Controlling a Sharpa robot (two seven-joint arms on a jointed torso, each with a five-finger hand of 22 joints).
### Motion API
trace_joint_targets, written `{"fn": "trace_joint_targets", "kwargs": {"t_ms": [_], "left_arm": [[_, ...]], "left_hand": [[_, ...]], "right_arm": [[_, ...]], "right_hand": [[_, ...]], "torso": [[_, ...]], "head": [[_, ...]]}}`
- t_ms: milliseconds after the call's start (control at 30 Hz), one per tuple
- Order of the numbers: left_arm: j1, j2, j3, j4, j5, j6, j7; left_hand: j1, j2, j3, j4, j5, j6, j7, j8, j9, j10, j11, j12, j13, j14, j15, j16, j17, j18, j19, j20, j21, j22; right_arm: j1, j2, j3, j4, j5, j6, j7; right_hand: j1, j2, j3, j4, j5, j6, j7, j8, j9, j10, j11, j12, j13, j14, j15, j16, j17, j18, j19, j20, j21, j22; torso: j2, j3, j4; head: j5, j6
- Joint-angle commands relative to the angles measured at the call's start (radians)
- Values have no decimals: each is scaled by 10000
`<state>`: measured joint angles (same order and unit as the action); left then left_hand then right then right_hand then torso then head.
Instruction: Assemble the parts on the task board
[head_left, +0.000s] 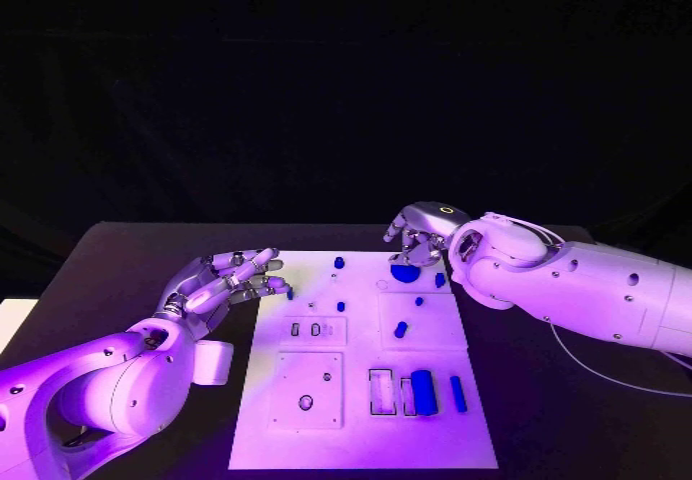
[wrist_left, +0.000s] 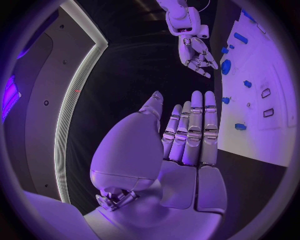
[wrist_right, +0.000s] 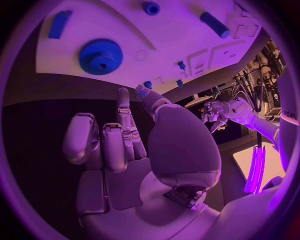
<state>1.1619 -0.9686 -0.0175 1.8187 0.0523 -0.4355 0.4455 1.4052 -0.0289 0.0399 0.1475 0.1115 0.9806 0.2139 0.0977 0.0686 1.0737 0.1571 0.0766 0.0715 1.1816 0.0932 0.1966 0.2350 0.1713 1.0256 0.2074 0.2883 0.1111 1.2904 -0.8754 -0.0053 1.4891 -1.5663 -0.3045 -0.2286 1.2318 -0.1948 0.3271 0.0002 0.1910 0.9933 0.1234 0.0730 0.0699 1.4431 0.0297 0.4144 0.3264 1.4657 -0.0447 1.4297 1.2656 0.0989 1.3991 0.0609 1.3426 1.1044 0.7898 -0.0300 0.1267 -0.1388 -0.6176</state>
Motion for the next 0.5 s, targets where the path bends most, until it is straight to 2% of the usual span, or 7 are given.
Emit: {"fn": "trace_joint_targets", "kwargs": {"t_ms": [33, 67, 100, 133, 167, 300, 500], "left_arm": [[13, 29, 6, -13, 46, 232, 22], [13, 33, 6, -20, 46, 236, 20], [12, 37, 6, -27, 47, 239, 17], [12, 42, 6, -33, 48, 243, 15], [12, 48, 6, -39, 48, 247, 12], [11, 66, 5, -61, 49, 265, 5], [10, 78, 4, -94, 50, 271, -3]], "left_hand": [[20, 90, 23, -58, -55, -36, 24, -32, -8, -23, 15, -61, -10, 19, 62, -62, 12, 108, 61, -6, -35, -15], [20, 90, 23, -58, -55, -36, 24, -32, -8, -23, 15, -61, -10, 19, 62, -62, 12, 108, 61, -6, -35, -15], [20, 90, 23, -58, -55, -36, 24, -32, -8, -23, 15, -61, -10, 19, 62, -62, 12, 108, 61, -6, -35, -15], [20, 90, 23, -58, -55, -36, 24, -32, -8, -23, 15, -61, -10, 19, 62, -62, 12, 108, 61, -6, -35, -15], [20, 90, 23, -58, -55, -36, 24, -32, -8, -23, 15, -61, -10, 19, 62, -62, 12, 108, 61, -6, -35, -15], [20, 90, 23, -58, -55, -36, 24, -32, -8, -23, 15, -61, -10, 19, 62, -62, 12, 108, 61, -6, -35, -15], [20, 90, 23, -58, -55, -36, 24, -32, -8, -23, 15, -61, -10, 19, 62, -62, 12, 108, 61, -6, -35, -15]], "right_arm": [[10, -168, 5, 68, 1272, 585, -636], [12, -209, 6, 50, 1332, 649, -687], [14, -235, 6, 28, 1378, 712, -732], [15, -251, 7, 5, 1414, 776, -770], [15, -259, 7, -16, 1442, 843, -806], [3, -236, 7, -69, 1434, 1127, -936], [-34, -137, 7, -218, 1296, 1395, -1060]], "right_hand": [[-27, 80, -796, 308, 69, -121, -39, -10, 0, 266, 10, 4034, 4305, 702, -20, 338, 602, -268, 238, -49, 401, 692], [328, 354, -1576, 623, 222, -221, -256, 45, 18, -49, 85, 6261, 6725, 723, 163, 551, 931, -257, 290, 1, 581, 945], [388, 453, -1877, 812, 172, -253, -11, 71, 24, -173, 116, 7284, 7902, 733, 99, 647, 1124, -284, 318, 40, 666, 1096], [520, 490, -2078, 1020, 157, -278, 160, 108, 21, -128, 254, 8174, 8932, 742, 80, 710, 1274, -314, 323, 111, 732, 1223], [583, 522, -2141, 1098, 185, -289, 159, 122, 20, 38, 220, 8773, 9583, 760, 151, 760, 1391, -336, 355, 135, 787, 1332], [711, 542, -2318, 1307, 256, -329, 187, 166, 13, 538, 233, 10069, 10960, 817, 217, 908, 1723, -386, 458, 181, 947, 1627], [856, 565, -2408, 1427, 355, -349, 219, 206, 13, 868, 276, 10803, 11720, 857, 261, 1016, 1979, -437, 557, 228, 1092, 1911]], "torso": [[-22, 23, -113], [-22, 30, -124], [-22, 34, -136], [-21, 43, -142], [-19, 47, -144], [-15, 50, -112], [-11, 47, -131]], "head": [[27, 12], [27, 14], [21, 18], [15, 20], [12, 24], [-9, 7], [3, -11]]}}
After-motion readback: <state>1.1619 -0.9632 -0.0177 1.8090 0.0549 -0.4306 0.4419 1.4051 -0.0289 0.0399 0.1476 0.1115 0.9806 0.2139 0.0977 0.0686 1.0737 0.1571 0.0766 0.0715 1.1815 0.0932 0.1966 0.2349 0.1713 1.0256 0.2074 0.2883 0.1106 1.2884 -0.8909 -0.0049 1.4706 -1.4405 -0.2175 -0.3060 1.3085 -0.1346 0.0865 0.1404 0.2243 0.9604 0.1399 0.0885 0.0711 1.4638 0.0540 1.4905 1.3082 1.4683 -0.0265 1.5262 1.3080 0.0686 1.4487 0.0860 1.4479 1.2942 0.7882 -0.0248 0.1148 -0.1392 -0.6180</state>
